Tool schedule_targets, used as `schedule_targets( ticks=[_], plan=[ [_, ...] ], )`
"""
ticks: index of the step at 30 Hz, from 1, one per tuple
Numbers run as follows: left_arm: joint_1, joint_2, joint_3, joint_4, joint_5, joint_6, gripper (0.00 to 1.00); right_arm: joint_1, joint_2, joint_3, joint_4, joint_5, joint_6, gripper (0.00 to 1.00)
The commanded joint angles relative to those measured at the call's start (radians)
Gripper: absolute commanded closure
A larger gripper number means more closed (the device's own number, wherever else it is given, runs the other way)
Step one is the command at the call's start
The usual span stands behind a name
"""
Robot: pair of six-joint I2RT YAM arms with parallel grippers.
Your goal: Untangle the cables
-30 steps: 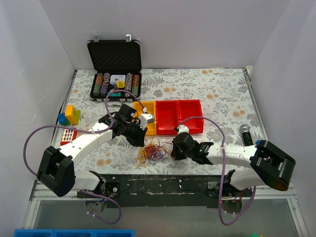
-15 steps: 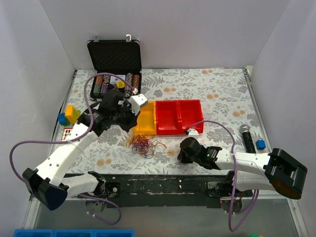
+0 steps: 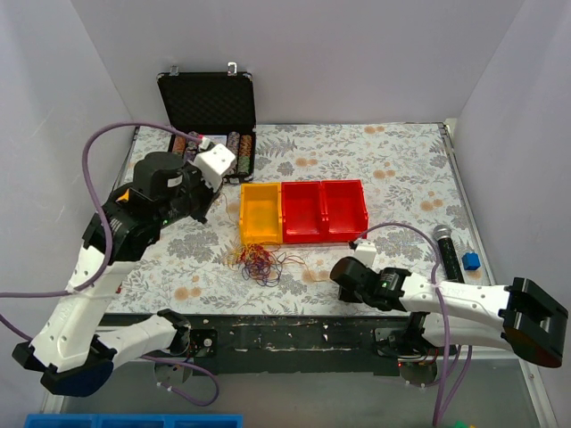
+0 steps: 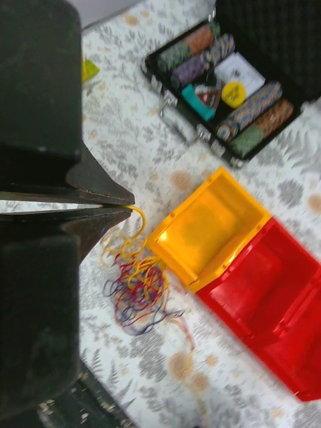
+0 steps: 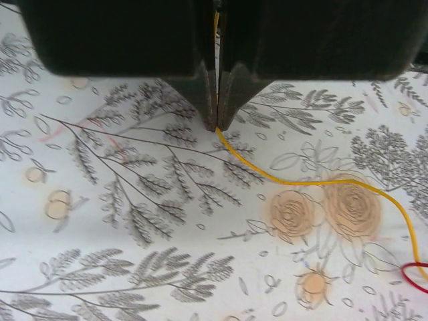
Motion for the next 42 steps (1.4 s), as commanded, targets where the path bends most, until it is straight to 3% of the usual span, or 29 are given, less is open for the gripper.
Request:
schedule_targets(
  ticks=[1, 4, 9, 14, 21, 26, 31, 34, 38, 40, 42],
  plan=[
    [0.003, -0.041, 0.114, 0.161, -0.264, -0.032, 1.0, 0.009, -0.059, 0.029, -0.174, 0.061, 0.031, 0.99],
    [0.004, -0.059, 0.191, 0.365, -0.435, 0.018, 1.0, 0.011, -0.051, 0.026, -0.184, 0.052, 0.048, 0.99],
    [0.003, -0.041, 0.362, 0.625, -0.483, 0.143, 1.0, 0.037, 0.007, -0.002, -0.144, 0.032, 0.077, 0.99],
    [0.003, 0.042, 0.588, 0.662, -0.474, 0.184, 1.0, 0.075, 0.091, -0.003, -0.121, 0.031, 0.103, 0.99],
    [0.006, 0.085, 0.706, 0.827, -0.466, 0.262, 0.96, 0.124, 0.151, -0.011, -0.119, 0.032, 0.145, 0.99],
    [0.004, 0.08, 0.687, 0.688, -0.392, 0.212, 0.95, 0.15, 0.125, 0.006, -0.124, 0.049, 0.149, 0.99],
    [0.003, 0.026, 0.527, 0.524, -0.273, 0.111, 0.95, 0.184, 0.041, 0.076, -0.202, 0.101, 0.116, 0.99],
    [0.003, 0.014, 0.455, 0.434, -0.215, 0.048, 0.96, 0.189, -0.06, 0.118, -0.141, 0.129, 0.016, 0.97],
    [0.004, -0.02, 0.343, 0.421, -0.198, -0.007, 0.97, 0.186, -0.12, 0.191, 0.028, 0.165, -0.16, 0.43],
    [0.003, -0.035, 0.305, 0.42, -0.19, -0.026, 0.97, 0.18, -0.072, 0.24, 0.095, 0.175, -0.243, 0.26],
    [0.004, -0.043, 0.279, 0.421, -0.188, -0.041, 0.98, 0.17, 0.008, 0.291, 0.158, 0.17, -0.315, 0.22]
  ],
)
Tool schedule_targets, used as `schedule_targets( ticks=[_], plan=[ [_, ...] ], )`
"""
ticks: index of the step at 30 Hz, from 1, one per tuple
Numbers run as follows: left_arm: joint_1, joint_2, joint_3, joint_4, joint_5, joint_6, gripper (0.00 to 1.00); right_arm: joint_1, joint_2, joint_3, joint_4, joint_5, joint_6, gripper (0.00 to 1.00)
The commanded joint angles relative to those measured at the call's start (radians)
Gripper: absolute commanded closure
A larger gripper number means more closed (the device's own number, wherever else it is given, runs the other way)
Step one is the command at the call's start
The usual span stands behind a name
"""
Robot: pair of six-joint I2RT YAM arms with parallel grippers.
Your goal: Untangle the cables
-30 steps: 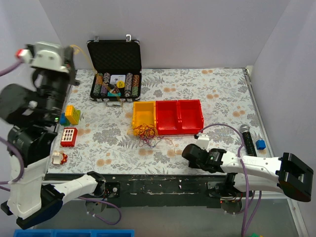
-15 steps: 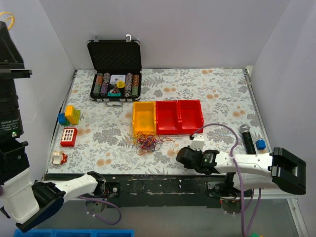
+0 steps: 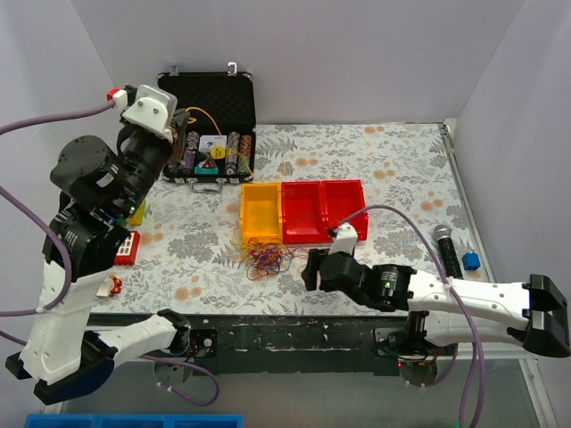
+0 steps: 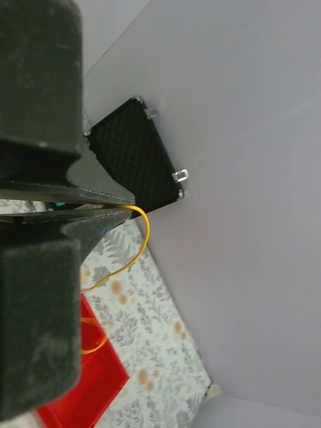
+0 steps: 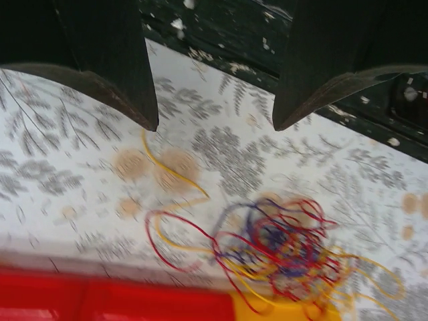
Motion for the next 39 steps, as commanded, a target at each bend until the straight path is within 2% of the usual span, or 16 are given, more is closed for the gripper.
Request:
schedule_targets(
  ticks=[1, 7, 13, 16, 19, 22, 24, 26, 30, 34, 39],
  plan=[
    [0.003, -0.057, -0.041, -0.023, 0.036, -0.072, 0.98, -0.014, 0.147, 0.134, 0.221, 0.03, -0.237, 0.22],
    [0.004, -0.074, -0.058, -0.023, 0.022, -0.089, 0.99, -0.048, 0.426, 0.252, 0.484, -0.01, -0.411, 0.2],
    [0.003, -0.091, -0.055, -0.061, 0.004, -0.057, 1.0, -0.1, 0.673, 0.41, 0.535, -0.048, -0.432, 0.2],
    [0.004, -0.102, -0.061, -0.076, -0.005, -0.043, 1.0, -0.106, 0.742, 0.458, 0.534, -0.081, -0.426, 0.21],
    [0.004, -0.111, -0.065, -0.076, -0.008, -0.034, 1.0, -0.106, 0.778, 0.46, 0.517, -0.131, -0.399, 0.31],
    [0.003, -0.122, -0.079, -0.062, -0.012, -0.025, 1.0, -0.106, 0.785, 0.423, 0.509, -0.192, -0.359, 0.56],
    [0.004, -0.12, -0.081, -0.064, -0.01, -0.023, 1.0, -0.097, 0.779, 0.389, 0.514, -0.243, -0.34, 0.68],
    [0.004, -0.119, -0.087, -0.061, -0.002, -0.025, 1.0, -0.071, 0.763, 0.352, 0.528, -0.268, -0.337, 0.71],
    [0.003, -0.12, -0.107, -0.05, 0.01, -0.028, 1.0, -0.008, 0.709, 0.3, 0.534, -0.282, -0.334, 0.67],
    [0.003, -0.12, -0.139, -0.033, 0.022, -0.03, 1.0, 0.006, 0.635, 0.278, 0.511, -0.253, -0.313, 0.46],
    [0.003, -0.099, -0.159, -0.018, 0.047, -0.027, 1.0, 0.007, 0.488, 0.309, 0.463, -0.213, -0.325, 0.3]
  ],
)
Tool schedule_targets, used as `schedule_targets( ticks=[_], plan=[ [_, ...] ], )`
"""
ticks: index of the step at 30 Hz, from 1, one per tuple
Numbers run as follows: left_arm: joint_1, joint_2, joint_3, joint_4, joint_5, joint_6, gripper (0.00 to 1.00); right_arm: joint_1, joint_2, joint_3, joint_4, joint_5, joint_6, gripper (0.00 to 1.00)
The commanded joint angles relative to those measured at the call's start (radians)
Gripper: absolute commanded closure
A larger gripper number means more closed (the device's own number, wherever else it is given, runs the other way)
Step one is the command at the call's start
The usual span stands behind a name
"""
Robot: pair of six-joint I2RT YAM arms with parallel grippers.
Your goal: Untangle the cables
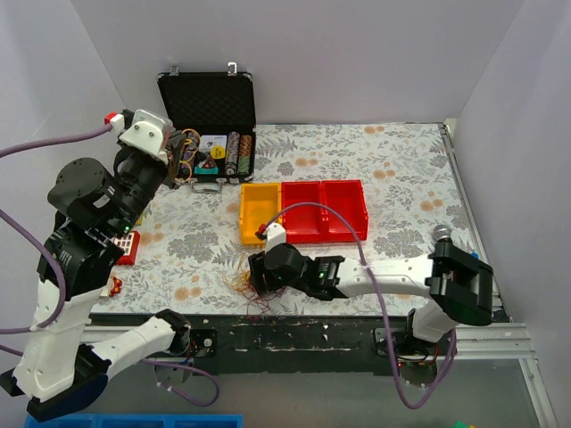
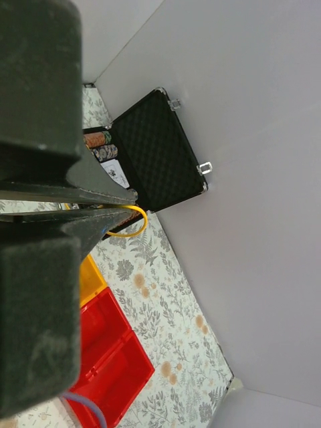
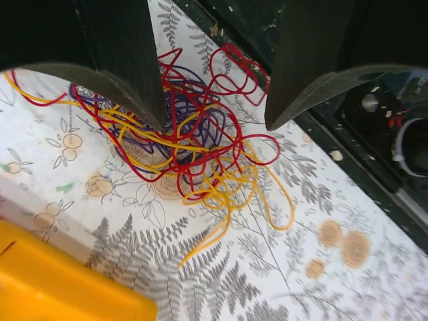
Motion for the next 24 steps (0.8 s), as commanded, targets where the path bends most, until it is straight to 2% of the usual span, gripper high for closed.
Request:
schedule_targets(
  ticks=[1, 4, 7, 10, 15, 18, 22, 24],
  plan=[
    [0.004, 0.02, -0.01, 0.03, 0.036, 0.009, 1.0, -0.006, -0.158, 0.029, -0.017, 0.042, -0.005, 0.28],
    [0.004, 0.049, -0.002, 0.045, 0.067, 0.003, 1.0, -0.008, -0.245, 0.018, -0.044, 0.077, -0.014, 0.24],
    [0.003, 0.075, -0.002, 0.062, 0.13, -0.008, 1.0, -0.008, -0.336, -0.003, -0.134, 0.171, 0.0, 0.23],
    [0.003, 0.088, -0.03, 0.105, 0.287, -0.026, 1.0, -0.018, -0.458, -0.06, -0.233, 0.296, 0.059, 0.26],
    [0.003, 0.14, -0.074, 0.199, 0.564, -0.075, 0.98, -0.028, -0.751, -0.183, -0.447, 0.553, 0.269, 0.31],
    [0.001, 0.198, -0.093, 0.254, 0.674, -0.108, 0.98, -0.028, -0.941, -0.235, -0.599, 0.665, 0.417, 0.36],
    [-0.013, 0.278, -0.14, 0.387, 0.757, -0.146, 0.99, -0.029, -1.121, -0.272, -0.69, 0.72, 0.469, 0.39],
    [-0.03, 0.325, -0.145, 0.468, 0.77, -0.16, 0.99, -0.029, -1.143, -0.27, -0.713, 0.728, 0.468, 0.39]
  ],
)
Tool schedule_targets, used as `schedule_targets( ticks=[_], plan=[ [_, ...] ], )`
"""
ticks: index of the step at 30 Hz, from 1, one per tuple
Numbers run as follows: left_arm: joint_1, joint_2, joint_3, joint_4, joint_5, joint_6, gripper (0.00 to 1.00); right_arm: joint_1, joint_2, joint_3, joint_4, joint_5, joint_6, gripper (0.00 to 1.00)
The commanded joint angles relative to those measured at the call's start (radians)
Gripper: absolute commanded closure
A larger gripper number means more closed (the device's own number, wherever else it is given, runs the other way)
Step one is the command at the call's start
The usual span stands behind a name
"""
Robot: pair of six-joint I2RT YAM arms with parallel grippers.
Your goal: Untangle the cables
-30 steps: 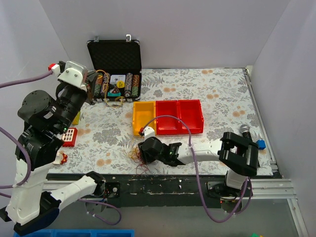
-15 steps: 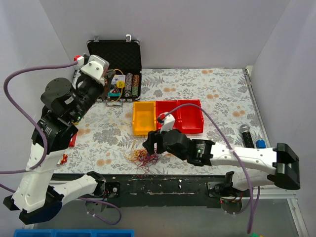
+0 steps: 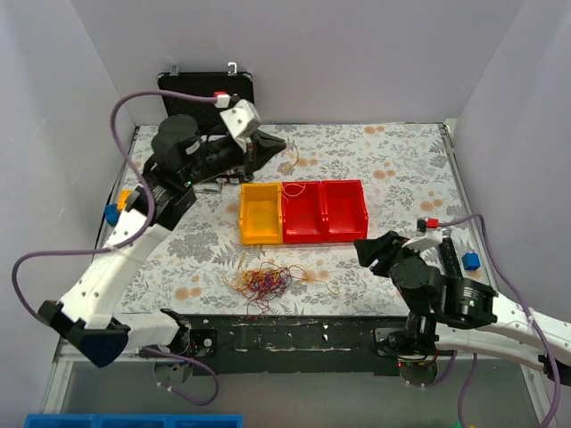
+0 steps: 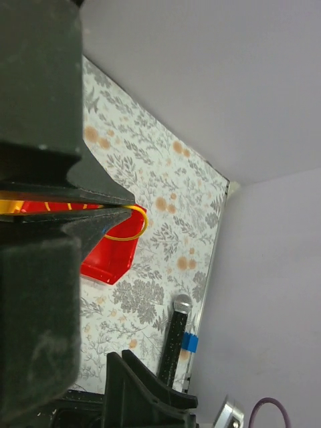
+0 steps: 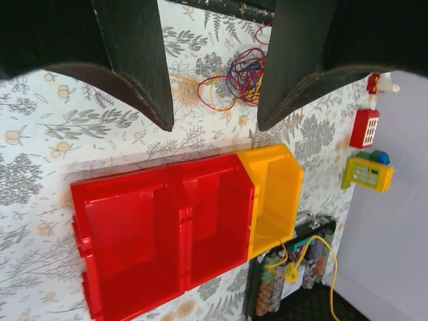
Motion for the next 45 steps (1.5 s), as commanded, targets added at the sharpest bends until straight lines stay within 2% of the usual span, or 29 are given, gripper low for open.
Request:
schedule_targets(
  ticks=[1, 7, 14, 27, 41, 45],
  plan=[
    [-0.034, 0.102, -0.019, 0.198, 0.125, -0.06, 1.0, -0.003, -0.057, -0.008, -0.135, 0.127, 0.099, 0.39],
    [-0.108, 0.296, 0.142, 0.253, 0.132, -0.046, 1.0, -0.001, 0.0, 0.038, -0.23, 0.147, 0.137, 0.39],
    [-0.168, 0.345, 0.189, 0.309, 0.089, 0.011, 1.0, -0.001, 0.003, 0.046, -0.259, 0.161, 0.139, 0.39],
    [-0.264, 0.336, 0.12, 0.529, -0.111, 0.093, 1.0, -0.003, -0.011, 0.02, -0.215, 0.164, 0.097, 0.39],
    [-0.281, 0.376, 0.011, 0.539, -0.204, 0.123, 1.0, -0.003, -0.061, 0.005, -0.242, 0.164, 0.103, 0.39],
    [-0.283, 0.406, -0.067, 0.621, -0.265, 0.178, 1.0, -0.003, -0.076, -0.004, -0.255, 0.165, 0.111, 0.39]
  ],
)
